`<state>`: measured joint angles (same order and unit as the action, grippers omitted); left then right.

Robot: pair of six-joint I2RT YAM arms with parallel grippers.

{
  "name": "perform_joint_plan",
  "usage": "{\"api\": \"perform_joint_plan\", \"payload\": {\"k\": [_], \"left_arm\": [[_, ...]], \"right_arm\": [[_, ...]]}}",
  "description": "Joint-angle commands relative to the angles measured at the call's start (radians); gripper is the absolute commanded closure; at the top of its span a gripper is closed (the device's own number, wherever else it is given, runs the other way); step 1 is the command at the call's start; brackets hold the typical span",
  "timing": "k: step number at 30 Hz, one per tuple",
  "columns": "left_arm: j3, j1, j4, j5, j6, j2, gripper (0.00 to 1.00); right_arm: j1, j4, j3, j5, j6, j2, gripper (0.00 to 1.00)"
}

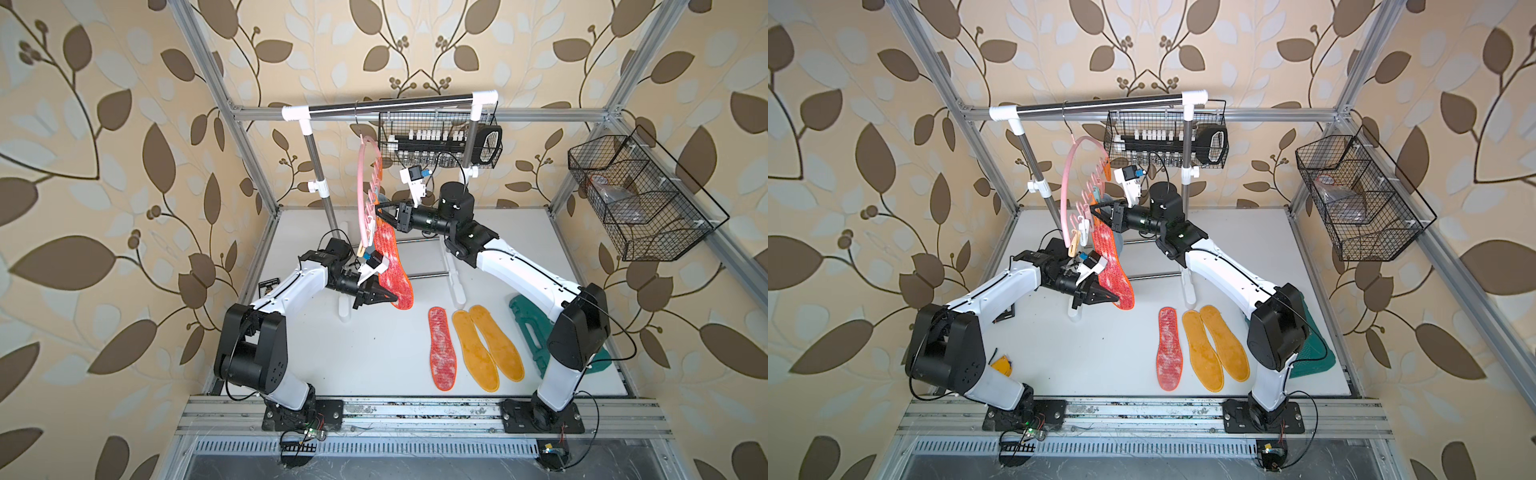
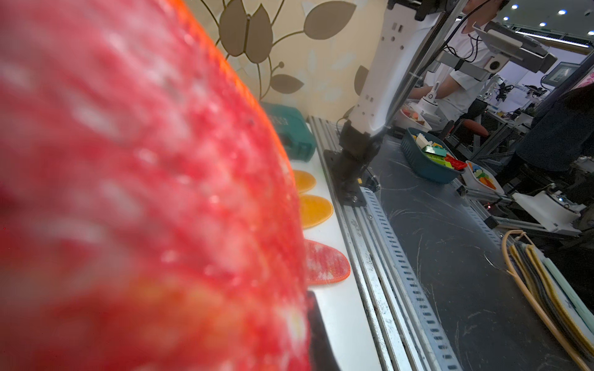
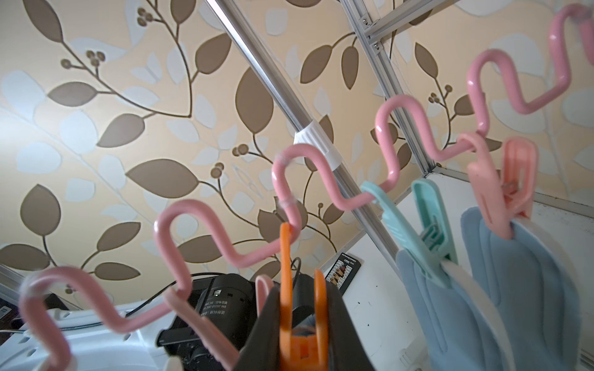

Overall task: Take the shoe insoles off the hanger
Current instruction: Open the clamp at the hanger, then place the insole at the center of the board.

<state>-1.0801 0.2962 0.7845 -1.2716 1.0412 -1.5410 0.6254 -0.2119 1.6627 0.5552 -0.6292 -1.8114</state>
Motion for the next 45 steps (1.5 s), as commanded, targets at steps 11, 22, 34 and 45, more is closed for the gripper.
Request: {"api": "perform_joint_plan", "payload": {"k": [11, 22, 34, 45], "left_arm": [[0.095, 0.069, -0.074, 0.237, 0.089, 0.054, 1.00], [0.113, 0.108, -0.088, 0.301, 0.110, 0.045, 1.00], [0.146, 0.173, -0.101, 0.394, 0.139, 0.054, 1.00], [0.147, 0.201, -0.103, 0.379, 0.129, 0.050, 1.00]], "right_arm": [[-0.006, 0.012, -0.054, -0.069, 0.009, 0.072, 0.66], [-0.008, 0.036, -0.308, -0.126, 0.152, 0.267, 0.49], [-0.008, 0.386, -0.524, -0.115, 0.563, 0.546, 0.39], [-0.006, 0.447, -0.660, -0.091, 0.610, 0.638, 0.35]]}}
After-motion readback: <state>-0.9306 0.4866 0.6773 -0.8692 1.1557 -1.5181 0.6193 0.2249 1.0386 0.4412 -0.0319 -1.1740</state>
